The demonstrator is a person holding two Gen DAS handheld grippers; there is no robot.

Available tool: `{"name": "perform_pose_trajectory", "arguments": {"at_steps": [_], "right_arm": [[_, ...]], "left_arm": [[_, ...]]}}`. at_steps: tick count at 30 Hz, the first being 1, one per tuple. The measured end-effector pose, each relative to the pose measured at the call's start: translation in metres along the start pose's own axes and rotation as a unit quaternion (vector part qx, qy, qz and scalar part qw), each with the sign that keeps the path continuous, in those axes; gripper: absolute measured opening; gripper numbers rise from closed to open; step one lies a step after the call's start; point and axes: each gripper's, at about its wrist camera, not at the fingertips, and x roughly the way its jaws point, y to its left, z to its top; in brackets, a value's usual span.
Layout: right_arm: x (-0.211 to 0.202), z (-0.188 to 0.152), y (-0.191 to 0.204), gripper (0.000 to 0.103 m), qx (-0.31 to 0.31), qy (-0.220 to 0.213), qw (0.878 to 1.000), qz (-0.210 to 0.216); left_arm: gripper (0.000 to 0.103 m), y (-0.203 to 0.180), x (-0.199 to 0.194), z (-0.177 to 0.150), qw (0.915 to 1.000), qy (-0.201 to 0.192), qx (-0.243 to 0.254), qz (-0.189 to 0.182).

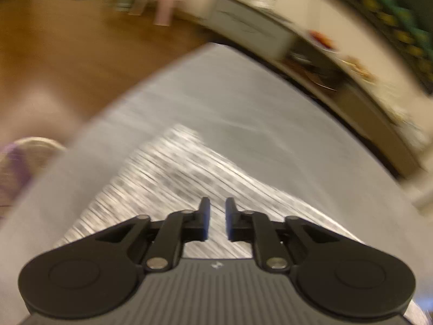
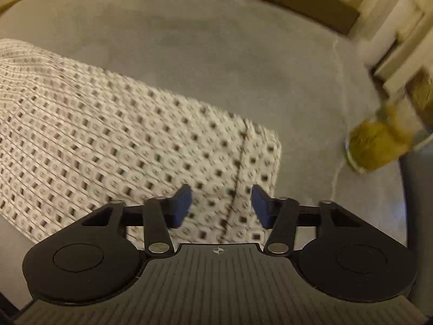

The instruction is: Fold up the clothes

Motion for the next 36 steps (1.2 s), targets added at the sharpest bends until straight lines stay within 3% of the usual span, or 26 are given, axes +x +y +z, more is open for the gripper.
{"name": "perform_pose_trajectory", "arguments": {"at_steps": [4,7,8,11,15,19,21,25,28,32,33,34,36], "right_arm": [[-0.008,0.007,0.048,0.048,-0.043,-0.03,0.997,0.055],[0.005,0.001,0.043,0.049,-0.042,-0.011,0.997,0.069],[0.007,-0.002,0.038,0.05,-0.038,-0.005,0.997,0.073],[0.004,-0.024,0.002,0.051,-0.009,0.014,0.996,0.087],[-0.007,-0.049,-0.022,0.054,-0.019,0.033,0.997,0.07],[-0.009,-0.052,-0.022,0.066,-0.039,0.04,0.998,0.04],[-0.007,-0.05,-0.024,0.067,-0.043,0.029,0.998,0.029],[0.011,-0.031,-0.038,0.065,-0.016,-0.015,1.0,-0.017],[0.025,-0.018,-0.051,0.065,0.022,-0.036,0.999,-0.018],[0.023,-0.023,-0.063,0.066,0.034,-0.02,0.999,-0.021],[0.02,-0.026,-0.064,0.064,0.036,-0.013,0.999,-0.03],[0.015,-0.028,-0.06,0.05,0.03,-0.01,0.998,-0.05],[-0.008,-0.029,-0.03,0.032,-0.002,-0.044,0.997,-0.062]], "left_arm": [[0.014,-0.019,-0.002,-0.04,0.9966,0.051,0.047,-0.044],[0.01,-0.008,0.006,-0.06,0.995,0.081,0.056,-0.019],[0.004,0.0,0.004,-0.064,0.9956,0.076,0.053,-0.019],[0.004,0.018,-0.004,-0.066,0.997,0.069,0.034,-0.006],[0.003,0.024,-0.013,-0.064,0.997,0.06,0.033,0.037],[0.008,0.002,-0.015,-0.067,0.995,0.053,0.055,0.064],[0.003,-0.003,-0.014,-0.066,0.994,0.047,0.068,0.072],[0.004,0.005,-0.004,-0.05,0.9952,0.028,0.04,0.085],[0.004,0.011,-0.003,-0.042,0.9929,0.015,0.039,0.111],[0.003,0.026,-0.01,-0.039,0.992,0.021,0.014,0.124],[0.003,0.03,-0.014,-0.04,0.9927,0.026,-0.01,0.117],[0.005,0.031,-0.022,-0.042,0.9944,0.024,-0.034,0.097],[0.008,0.024,-0.041,-0.054,0.996,0.02,-0.087,0.001]]}}
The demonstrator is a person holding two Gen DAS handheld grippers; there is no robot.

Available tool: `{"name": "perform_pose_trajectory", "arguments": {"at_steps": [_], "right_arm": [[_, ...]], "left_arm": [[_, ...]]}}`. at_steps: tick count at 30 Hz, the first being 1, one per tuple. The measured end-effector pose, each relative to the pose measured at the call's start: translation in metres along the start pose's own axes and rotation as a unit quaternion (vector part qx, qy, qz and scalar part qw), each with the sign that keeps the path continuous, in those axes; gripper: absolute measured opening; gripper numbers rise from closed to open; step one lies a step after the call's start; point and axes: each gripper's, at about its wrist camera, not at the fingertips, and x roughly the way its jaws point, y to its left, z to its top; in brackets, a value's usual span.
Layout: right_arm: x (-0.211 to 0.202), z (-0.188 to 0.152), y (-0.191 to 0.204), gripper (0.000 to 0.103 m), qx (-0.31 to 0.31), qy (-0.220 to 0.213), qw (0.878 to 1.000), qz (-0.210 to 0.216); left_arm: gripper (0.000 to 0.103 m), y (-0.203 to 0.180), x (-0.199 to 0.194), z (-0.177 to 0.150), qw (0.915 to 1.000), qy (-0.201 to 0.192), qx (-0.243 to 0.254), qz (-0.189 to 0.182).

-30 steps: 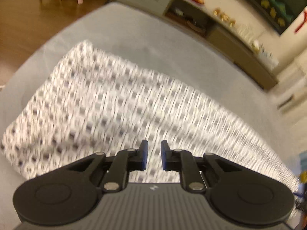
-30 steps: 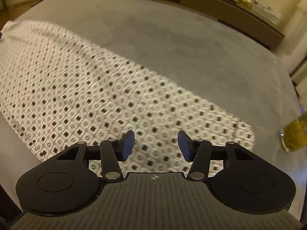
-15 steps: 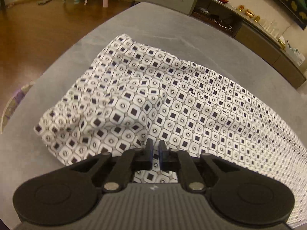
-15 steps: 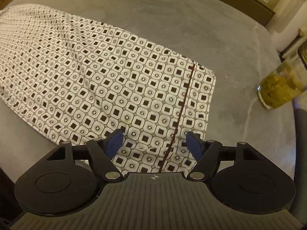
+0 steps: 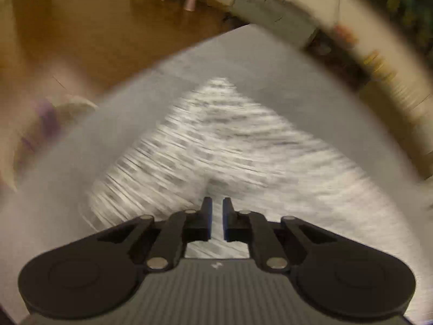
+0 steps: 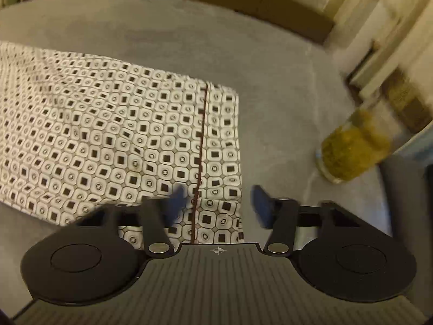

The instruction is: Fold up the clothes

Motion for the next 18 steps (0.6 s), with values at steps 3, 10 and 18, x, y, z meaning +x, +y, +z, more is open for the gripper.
{"name": "perform_pose_trajectory", "arguments": {"at_steps": [3,10,18], "right_arm": [[-0.053,0.005,0.064,0.032,-0.069,-0.084,0.993,0.047],[-0.101,-0.015,0.225,0.031,-0.325,-0.195,0.918,0.114],[-0.045,-0.022,0.286,0.023,-0.449,-0.206,0.869,0.011]], "left_arm": [[0.016,-0.035,-0.016,-0.048,0.988,0.051,-0.009,-0.145],[0.019,-0.113,-0.005,-0.169,0.9593,0.161,0.061,-0.224],[0.021,-0.116,0.023,-0.191,0.9578,0.173,0.027,-0.228]]}}
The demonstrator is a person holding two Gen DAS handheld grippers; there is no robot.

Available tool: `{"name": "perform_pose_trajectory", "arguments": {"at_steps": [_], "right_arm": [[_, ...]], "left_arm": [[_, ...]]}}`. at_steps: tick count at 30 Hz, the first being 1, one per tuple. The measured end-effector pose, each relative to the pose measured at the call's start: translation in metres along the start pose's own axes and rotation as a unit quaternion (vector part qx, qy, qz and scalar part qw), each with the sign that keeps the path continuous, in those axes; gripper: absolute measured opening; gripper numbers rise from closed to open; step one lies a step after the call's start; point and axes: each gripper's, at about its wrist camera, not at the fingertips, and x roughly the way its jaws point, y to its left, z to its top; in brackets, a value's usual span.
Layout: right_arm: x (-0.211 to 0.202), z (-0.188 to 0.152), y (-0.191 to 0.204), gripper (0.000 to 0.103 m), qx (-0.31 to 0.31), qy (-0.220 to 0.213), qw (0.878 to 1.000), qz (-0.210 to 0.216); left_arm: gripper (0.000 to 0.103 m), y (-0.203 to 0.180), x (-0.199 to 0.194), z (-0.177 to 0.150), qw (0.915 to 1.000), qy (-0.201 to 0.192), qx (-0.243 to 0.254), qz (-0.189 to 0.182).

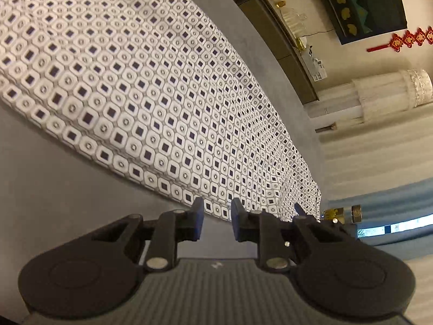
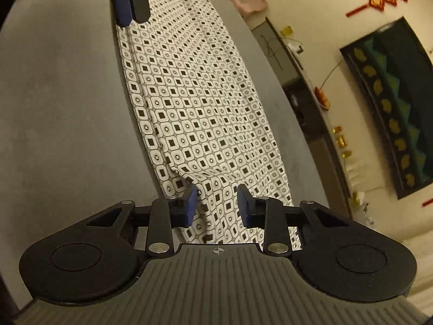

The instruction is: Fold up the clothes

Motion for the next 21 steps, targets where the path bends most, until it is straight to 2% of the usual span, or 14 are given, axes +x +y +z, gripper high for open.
{"name": "perform_pose_trajectory", "arguments": {"at_steps": [3,6,8,11,15,16,18,21], "right_arm": [[0.012,0.014,0.01,0.0,-0.013,-0.002,1.0,0.008],[-0.016,0.021,0.01,0.0,0.001,-0.027,1.0,-0.004],[-0.038,0.016,0.004,0.0,0.028,-0.034,0.999,0.005],[-0.036,0.009,0.012,0.0,0.023,-0.024,0.999,0.015],[-0.031,0.015,0.019,0.0,-0.006,-0.028,0.999,-0.017],[-0.025,0.019,0.018,0.011,-0.019,-0.028,0.999,-0.02],[-0.015,0.022,0.024,0.023,-0.051,-0.027,0.998,-0.034],[0.002,0.027,0.029,0.023,-0.086,-0.017,0.995,-0.044]], "left_arm": [[0.021,0.004,0.0,-0.002,0.9998,-0.006,-0.012,-0.012],[0.024,0.005,-0.004,-0.006,0.9995,-0.017,-0.017,-0.021],[0.026,0.009,-0.008,-0.003,0.9993,-0.018,-0.023,-0.024],[0.026,0.011,0.002,-0.004,0.9983,-0.019,-0.046,-0.033],[0.029,0.011,0.012,-0.006,0.9964,-0.021,-0.072,-0.04],[0.029,0.012,0.016,-0.006,0.9959,-0.022,-0.079,-0.039],[0.029,0.013,0.022,-0.005,0.9947,-0.024,-0.091,-0.042],[0.029,0.01,0.03,-0.002,0.994,-0.024,-0.097,-0.044]]}}
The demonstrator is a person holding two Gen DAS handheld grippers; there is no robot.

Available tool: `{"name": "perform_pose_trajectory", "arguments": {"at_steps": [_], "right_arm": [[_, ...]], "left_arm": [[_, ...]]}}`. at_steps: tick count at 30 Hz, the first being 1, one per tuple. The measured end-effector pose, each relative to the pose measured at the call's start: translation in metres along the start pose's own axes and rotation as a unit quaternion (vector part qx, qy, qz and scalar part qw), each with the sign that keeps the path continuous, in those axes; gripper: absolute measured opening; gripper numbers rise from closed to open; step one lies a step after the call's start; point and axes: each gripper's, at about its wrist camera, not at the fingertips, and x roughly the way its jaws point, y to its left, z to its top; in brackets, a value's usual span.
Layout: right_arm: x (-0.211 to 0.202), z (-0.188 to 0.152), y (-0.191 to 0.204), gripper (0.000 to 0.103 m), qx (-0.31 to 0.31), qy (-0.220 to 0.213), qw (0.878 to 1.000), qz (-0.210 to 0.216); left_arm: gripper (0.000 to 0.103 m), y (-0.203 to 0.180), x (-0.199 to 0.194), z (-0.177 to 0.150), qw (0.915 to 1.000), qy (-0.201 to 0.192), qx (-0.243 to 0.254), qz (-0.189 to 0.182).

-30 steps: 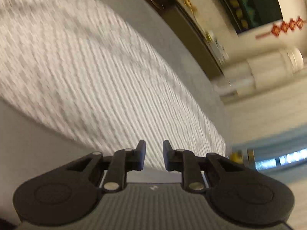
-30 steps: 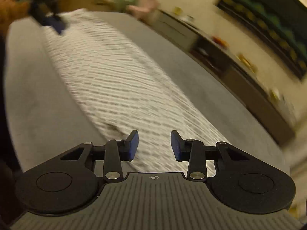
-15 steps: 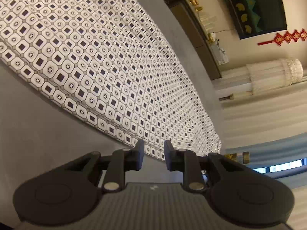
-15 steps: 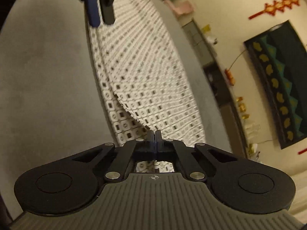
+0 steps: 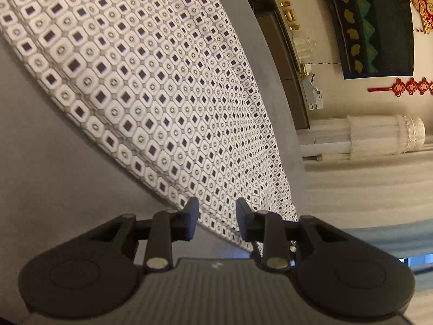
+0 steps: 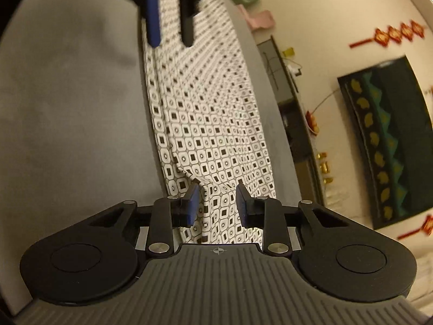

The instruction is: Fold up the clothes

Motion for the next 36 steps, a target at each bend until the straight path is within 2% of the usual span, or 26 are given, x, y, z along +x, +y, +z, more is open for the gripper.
{"name": "perform_pose_trajectory", "arguments": {"at_steps": [2,4,6,8,12,16,20,23,25,30,31,36], "right_arm": [[0.01,0.003,0.001,0.021,-0.011,0.005,1.0,0.002],[0.016,0.004,0.0,0.0,-0.009,0.006,1.0,0.01],[0.013,0.004,-0.005,0.0,0.016,-0.002,1.0,0.015],[-0.001,0.003,-0.016,0.0,0.063,-0.028,0.997,0.021],[-0.024,-0.001,-0.037,0.0,0.146,-0.065,0.987,0.032],[-0.03,-0.007,-0.042,0.0,0.173,-0.075,0.981,0.042],[-0.026,-0.01,-0.033,0.0,0.142,-0.067,0.987,0.047],[-0.015,-0.012,-0.019,0.0,0.08,-0.043,0.995,0.043],[-0.006,-0.014,-0.012,0.016,0.048,-0.027,0.997,0.047],[0.013,-0.012,-0.008,0.016,-0.004,-0.019,0.999,0.041],[0.014,-0.011,-0.013,0.0,0.009,-0.022,0.999,0.044],[0.003,-0.013,-0.051,0.0,0.124,-0.05,0.989,0.058]], "left_arm": [[0.029,-0.003,0.008,-0.001,1.0,0.003,0.0,0.006],[0.029,-0.003,0.012,-0.003,0.9999,0.006,0.002,0.01],[0.03,-0.002,0.014,-0.005,0.9999,0.006,0.003,0.014],[0.03,-0.001,0.016,-0.005,0.9998,-0.002,-0.003,0.021],[0.031,0.0,0.014,-0.003,0.9991,-0.03,-0.018,0.022],[0.031,-0.005,0.018,-0.006,0.9991,-0.032,-0.014,0.026],[0.035,-0.006,0.022,-0.013,0.9993,-0.018,-0.022,0.024],[0.035,-0.012,0.031,-0.015,0.9992,-0.014,-0.019,0.033],[0.035,-0.016,0.036,-0.018,0.9991,-0.011,-0.018,0.037],[0.036,-0.026,0.048,-0.027,0.9989,-0.003,-0.012,0.044],[0.037,-0.027,0.05,-0.028,0.9989,-0.002,-0.011,0.045],[0.041,-0.033,0.052,-0.029,0.9985,-0.022,-0.016,0.048]]}}
